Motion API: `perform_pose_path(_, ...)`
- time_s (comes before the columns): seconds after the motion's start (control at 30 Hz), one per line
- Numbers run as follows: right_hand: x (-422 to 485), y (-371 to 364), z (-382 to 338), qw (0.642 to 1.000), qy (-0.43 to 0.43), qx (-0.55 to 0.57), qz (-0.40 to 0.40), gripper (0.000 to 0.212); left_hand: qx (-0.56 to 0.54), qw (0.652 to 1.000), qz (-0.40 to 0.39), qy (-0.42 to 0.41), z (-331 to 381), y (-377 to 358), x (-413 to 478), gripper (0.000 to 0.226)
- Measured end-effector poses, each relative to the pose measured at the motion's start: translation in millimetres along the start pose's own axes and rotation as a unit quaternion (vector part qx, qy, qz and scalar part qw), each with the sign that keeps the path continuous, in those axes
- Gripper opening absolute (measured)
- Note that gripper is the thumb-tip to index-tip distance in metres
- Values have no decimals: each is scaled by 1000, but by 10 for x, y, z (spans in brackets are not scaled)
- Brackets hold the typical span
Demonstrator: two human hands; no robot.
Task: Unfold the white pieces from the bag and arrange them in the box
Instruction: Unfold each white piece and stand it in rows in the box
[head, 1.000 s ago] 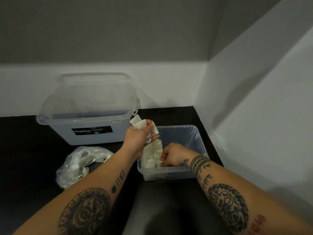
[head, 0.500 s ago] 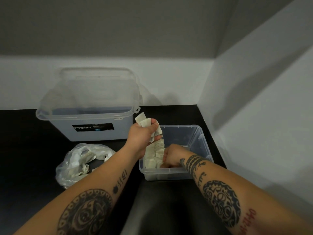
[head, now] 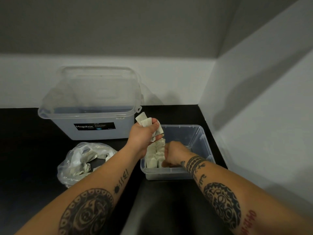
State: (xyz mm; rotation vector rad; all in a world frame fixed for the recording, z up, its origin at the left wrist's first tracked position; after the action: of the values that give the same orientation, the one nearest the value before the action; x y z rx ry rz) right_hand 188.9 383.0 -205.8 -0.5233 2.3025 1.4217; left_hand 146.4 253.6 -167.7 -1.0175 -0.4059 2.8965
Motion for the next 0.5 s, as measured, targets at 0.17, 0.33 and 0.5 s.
perform_pose_path(0.17, -50, -55, 56, 998, -5, 65, -18, 40, -3, 1000, 3, 5, -2, -14, -12, 19)
perform_pose_path(0.33, -107, -5, 113, 994, -33, 104, -15, 34, -59, 997, -49, 16, 10, -64, -87, 12)
perform_pose_path(0.5, -263, 195, 141, 986, -58, 154, -16, 22, -90, 989, -119, 16, 39, -165, -187, 28)
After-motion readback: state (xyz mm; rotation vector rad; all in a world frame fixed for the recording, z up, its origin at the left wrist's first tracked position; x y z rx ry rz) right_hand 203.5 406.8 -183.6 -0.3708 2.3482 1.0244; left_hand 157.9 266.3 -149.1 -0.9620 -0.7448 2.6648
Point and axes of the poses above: each hand's wrist, its own x-axis towards the middle knuckle, its own y-axis out of the back of the hand, z = x × y, the point moved 9 cm from there along x, towards the middle knuckle, and after that the axes turned 10 degrees about y, right-handed, at the moved point
